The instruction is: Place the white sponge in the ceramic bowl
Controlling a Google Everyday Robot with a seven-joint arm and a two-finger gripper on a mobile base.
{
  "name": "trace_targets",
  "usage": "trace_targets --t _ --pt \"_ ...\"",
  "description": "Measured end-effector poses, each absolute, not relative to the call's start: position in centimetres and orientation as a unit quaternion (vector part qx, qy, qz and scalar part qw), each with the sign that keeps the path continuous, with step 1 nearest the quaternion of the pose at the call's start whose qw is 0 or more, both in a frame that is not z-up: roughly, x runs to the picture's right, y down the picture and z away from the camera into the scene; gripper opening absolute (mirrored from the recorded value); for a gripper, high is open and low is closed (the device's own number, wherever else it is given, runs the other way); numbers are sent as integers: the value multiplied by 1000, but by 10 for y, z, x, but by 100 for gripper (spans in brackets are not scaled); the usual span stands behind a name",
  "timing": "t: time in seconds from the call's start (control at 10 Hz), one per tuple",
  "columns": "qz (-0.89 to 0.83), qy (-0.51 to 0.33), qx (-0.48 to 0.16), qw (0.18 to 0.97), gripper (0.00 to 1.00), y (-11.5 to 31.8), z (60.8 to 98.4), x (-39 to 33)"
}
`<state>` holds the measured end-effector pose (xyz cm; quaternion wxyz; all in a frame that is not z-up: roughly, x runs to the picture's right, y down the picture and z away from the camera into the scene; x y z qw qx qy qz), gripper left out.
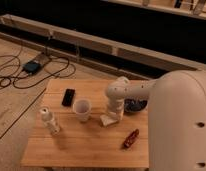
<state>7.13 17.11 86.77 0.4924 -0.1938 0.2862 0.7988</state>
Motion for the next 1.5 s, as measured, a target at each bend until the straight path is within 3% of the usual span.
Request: trace_targets --t 0.2,0.3,0.8,1.2,1.5 --pt "792 297 -201 494 2 158 854 58" --pt "792 298 -202 492 0 148 846 52" --pt "803 283 -190 489 0 94 814 47" --pt "815 302 -131 477 0 55 780 117" --pt "825 319 -101 455 0 51 767 173"
